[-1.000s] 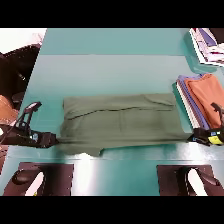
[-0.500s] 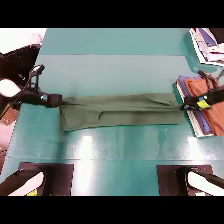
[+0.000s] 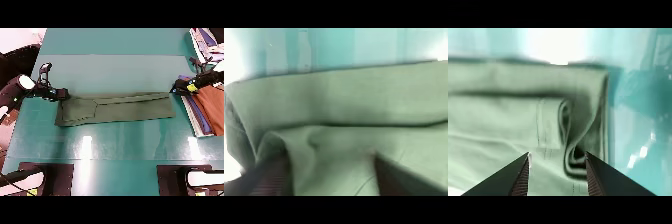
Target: Fold the shirts.
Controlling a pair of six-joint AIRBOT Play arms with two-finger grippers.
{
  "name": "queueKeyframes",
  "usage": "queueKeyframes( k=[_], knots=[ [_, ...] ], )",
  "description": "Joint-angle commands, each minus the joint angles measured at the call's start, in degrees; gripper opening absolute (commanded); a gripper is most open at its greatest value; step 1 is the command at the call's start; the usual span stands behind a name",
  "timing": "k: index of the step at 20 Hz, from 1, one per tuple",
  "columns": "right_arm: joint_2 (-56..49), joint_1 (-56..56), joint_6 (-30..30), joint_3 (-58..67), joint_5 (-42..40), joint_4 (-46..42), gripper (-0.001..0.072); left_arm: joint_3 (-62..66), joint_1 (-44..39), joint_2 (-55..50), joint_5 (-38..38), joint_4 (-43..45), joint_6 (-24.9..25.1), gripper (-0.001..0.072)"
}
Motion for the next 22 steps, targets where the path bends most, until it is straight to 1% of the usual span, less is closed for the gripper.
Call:
queueKeyframes(
  k=[1,2,3,4,5,6,7,8,10,12,14,16,17,18,19,20,21,22],
  knots=[
    [-1.7,-2.8,-2.8,1.4,3.9,5.2,0.0412,0.8,0.0,-0.6,-1.6,-1.1,0.2,0.0666],
    [-1.7,-4.0,-3.8,1.2,6.3,5.2,0.0423,1.5,0.0,-0.6,-3.5,-0.8,0.2,0.0665],
    [-1.6,-5.2,-4.1,0.6,7.6,5.3,0.0501,2.4,0.0,-0.6,-5.6,-0.7,0.2,0.0665],
    [-1.6,-6.5,-4.1,-0.8,8.4,5.4,0.0555,3.7,0.0,-0.5,-7.5,-0.7,0.2,0.0664],
    [-1.6,-7.8,-4.1,-2.5,8.6,5.3,0.0562,4.9,0.0,-0.5,-9.0,-0.7,0.2,0.0663],
    [-1.6,-9.0,-4.1,-4.5,8.3,5.4,0.0563,6.1,0.0,-0.5,-10.1,-0.7,0.2,0.0532],
    [-1.6,-9.8,-4.5,-6.7,7.7,5.4,0.0563,7.2,0.0,-0.5,-11.2,-0.7,0.2,0.0233],
    [-1.6,-10.4,-5.5,-9.0,6.7,5.5,0.0563,7.9,0.0,-0.5,-11.6,-1.0,0.2,0.0026],
    [-1.7,-10.5,-8.0,-12.9,3.8,7.2,0.0563,8.0,0.0,-0.6,-11.5,-3.4,0.2,0.0035],
    [-2.4,-10.3,-10.4,-14.5,1.2,11.5,0.0563,8.0,-0.1,-0.6,-11.5,-6.2,0.2,0.0035],
    [-4.1,-9.2,-10.8,-14.5,0.8,13.9,0.0563,8.0,-0.5,-0.6,-11.5,-7.3,0.2,0.0034],
    [-5.7,-7.7,-10.8,-14.5,0.5,14.3,0.0562,8.0,-2.1,-0.7,-11.3,-7.6,0.2,0.0034],
    [-6.2,-6.6,-11.3,-14.4,-0.5,14.3,0.0545,8.0,-3.2,-0.7,-11.2,-7.6,0.2,0.0033],
    [-6.1,-5.8,-11.6,-14.4,-1.9,14.2,0.0456,8.0,-4.8,-0.9,-10.7,-7.6,0.1,0.0025],
    [-5.8,-5.1,-11.7,-14.4,-3.3,14.3,0.0273,8.0,-6.4,-1.0,-9.7,-7.6,-0.5,0.0024],
    [-5.1,-4.6,-12.0,-14.4,-4.2,14.3,0.0113,8.0,-8.2,-1.0,-7.9,-7.6,-0.6,0.0024],
    [-3.9,-4.5,-12.9,-14.4,-4.6,14.3,0.0019,8.0,-9.9,-1.0,-5.4,-7.7,-1.0,0.0024],
    [-2.3,-4.5,-13.5,-14.4,-4.5,14.4,0.0018,8.0,-11.6,-1.0,-2.3,-7.6,-1.9,0.0024]
  ],
)
